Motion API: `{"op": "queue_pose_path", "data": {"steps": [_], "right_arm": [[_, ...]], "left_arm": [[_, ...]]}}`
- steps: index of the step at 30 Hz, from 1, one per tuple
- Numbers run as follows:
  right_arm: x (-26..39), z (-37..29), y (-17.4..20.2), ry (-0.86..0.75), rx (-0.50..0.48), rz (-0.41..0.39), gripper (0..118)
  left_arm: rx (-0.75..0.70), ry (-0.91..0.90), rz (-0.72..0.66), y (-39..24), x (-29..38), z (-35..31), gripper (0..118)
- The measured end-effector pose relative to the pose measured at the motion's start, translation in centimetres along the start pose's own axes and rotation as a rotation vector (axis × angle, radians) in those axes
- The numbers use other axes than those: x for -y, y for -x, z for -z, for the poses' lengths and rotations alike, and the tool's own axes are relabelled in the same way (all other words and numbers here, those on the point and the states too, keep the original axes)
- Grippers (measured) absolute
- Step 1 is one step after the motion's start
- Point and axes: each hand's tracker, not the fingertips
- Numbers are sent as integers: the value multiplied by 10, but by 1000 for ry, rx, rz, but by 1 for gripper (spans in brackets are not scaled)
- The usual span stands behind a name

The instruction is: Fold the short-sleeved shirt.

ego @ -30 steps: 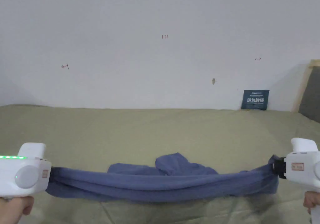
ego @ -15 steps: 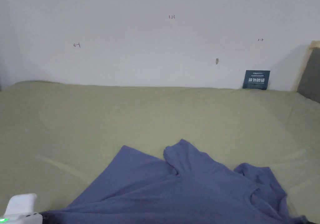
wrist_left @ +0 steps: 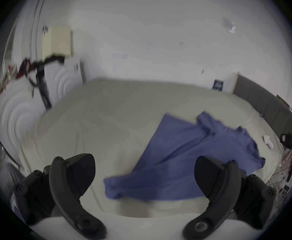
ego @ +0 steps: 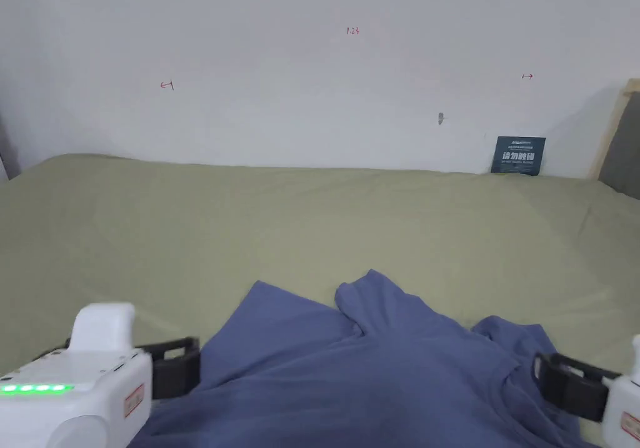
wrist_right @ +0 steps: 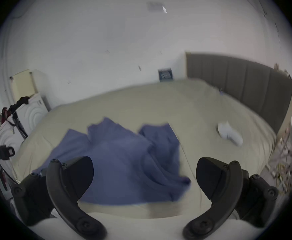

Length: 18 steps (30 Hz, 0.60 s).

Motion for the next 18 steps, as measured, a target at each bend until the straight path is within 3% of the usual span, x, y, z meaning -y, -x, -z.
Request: {"op": "queue_pose_path", "data": {"steps": [4,5,6,8,9,15,18], "right_arm": [[-8,-35,55,-154,-85,-88,117],[-6,-44,67,-187,-105,-99,113],[-4,-50,75,-210,-119,-115,103],[4,-59,90,-212,-112,-133,34],[8,-62,96,-216,-114,-134,2],[27,-71,113,-244,-98,-160,2],[26,-76,115,-257,-108,-136,2]], "left_arm": [[8,-129,60,-22,-4,-4,112],[13,-147,62,-43,-16,-33,104],[5,-167,46,-48,-13,-39,87],[18,-171,26,-49,-6,-42,8],[11,-172,21,-51,-3,-44,0],[-17,-192,50,-51,-3,-48,0],[-30,-165,23,-52,5,-68,0]]}}
